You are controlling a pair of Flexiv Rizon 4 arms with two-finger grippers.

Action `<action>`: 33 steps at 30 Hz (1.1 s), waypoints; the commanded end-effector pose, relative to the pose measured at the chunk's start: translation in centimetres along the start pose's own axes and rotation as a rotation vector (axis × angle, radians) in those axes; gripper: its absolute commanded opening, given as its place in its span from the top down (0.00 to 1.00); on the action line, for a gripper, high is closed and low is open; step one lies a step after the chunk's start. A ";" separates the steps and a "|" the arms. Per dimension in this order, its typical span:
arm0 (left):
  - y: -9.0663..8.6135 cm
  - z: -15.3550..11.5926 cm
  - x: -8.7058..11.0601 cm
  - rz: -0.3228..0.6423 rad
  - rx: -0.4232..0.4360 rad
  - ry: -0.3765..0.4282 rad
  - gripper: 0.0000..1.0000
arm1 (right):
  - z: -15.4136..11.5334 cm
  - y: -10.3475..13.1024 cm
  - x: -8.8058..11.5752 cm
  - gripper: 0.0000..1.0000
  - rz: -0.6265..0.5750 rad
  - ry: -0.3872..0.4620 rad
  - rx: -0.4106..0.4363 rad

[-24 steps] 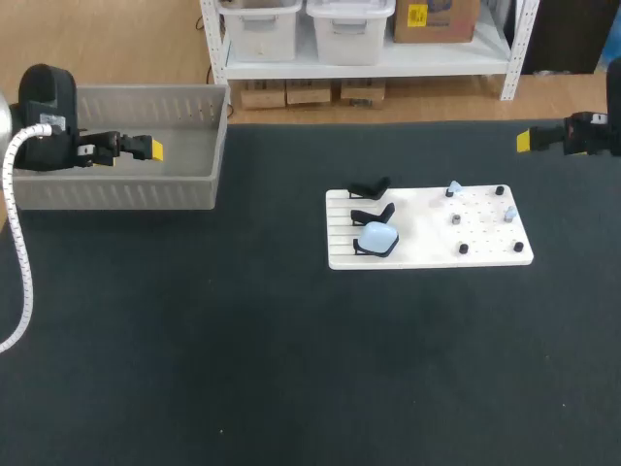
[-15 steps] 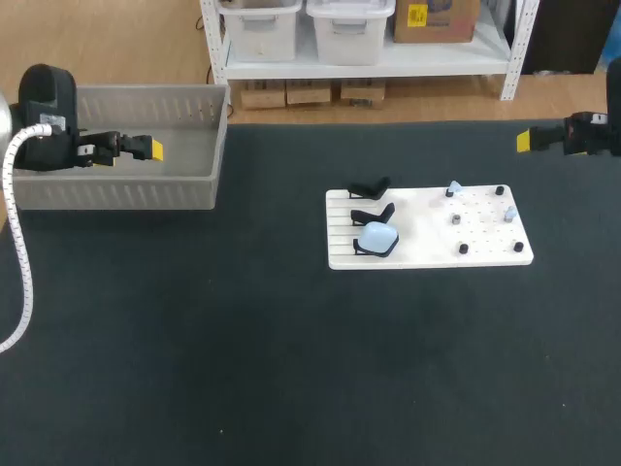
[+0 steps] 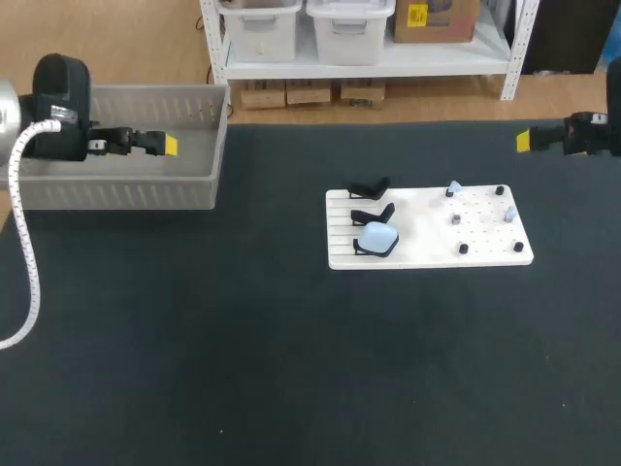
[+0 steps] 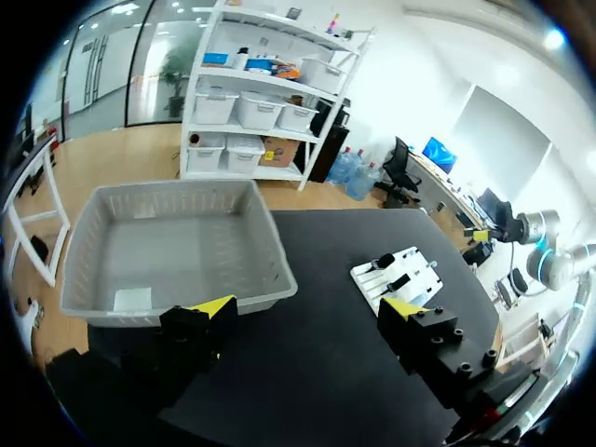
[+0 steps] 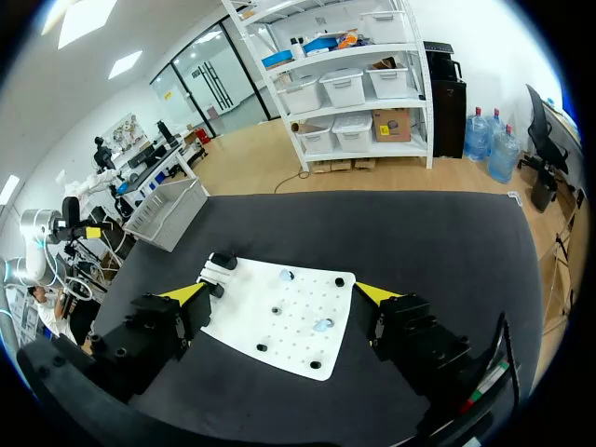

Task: Pick up each earbud case from the left stands, insert the matching earbuds, close the lid, and place the case in the box.

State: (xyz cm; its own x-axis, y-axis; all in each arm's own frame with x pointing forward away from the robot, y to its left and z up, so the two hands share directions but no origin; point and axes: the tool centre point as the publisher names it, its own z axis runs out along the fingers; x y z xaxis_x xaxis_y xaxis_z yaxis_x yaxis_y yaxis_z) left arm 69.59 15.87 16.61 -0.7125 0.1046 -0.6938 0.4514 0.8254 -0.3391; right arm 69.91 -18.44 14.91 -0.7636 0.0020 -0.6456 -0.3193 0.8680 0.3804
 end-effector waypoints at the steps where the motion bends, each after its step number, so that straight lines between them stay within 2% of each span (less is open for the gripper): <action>1: -0.8 0.2 0.3 0.178 0.246 -0.076 0.00 | 0.0 0.0 0.0 0.00 0.000 0.001 0.000; 9: -4.2 2.2 0.9 0.484 0.480 -0.048 0.00 | 0.0 0.0 0.0 0.00 0.000 0.001 0.000; 15: -5.7 3.7 1.6 0.626 0.560 -0.059 0.00 | 0.0 0.0 0.0 0.00 0.000 0.001 0.000; 18: -6.1 4.2 1.8 0.667 0.609 -0.068 0.00 | 0.0 0.0 0.0 0.00 0.000 0.001 0.000; 33: -6.1 4.2 1.7 0.672 0.606 -0.080 0.00 | 0.0 0.0 0.0 0.00 0.000 0.001 0.000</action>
State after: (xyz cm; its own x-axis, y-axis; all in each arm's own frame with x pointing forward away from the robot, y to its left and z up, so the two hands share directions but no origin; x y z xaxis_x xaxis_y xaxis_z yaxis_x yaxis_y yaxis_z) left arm 67.66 8.54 15.04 -0.1719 0.4142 -0.8938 0.9781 0.1795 -0.1050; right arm 69.92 -18.44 14.91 -0.7636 0.0020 -0.6457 -0.3193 0.8680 0.3803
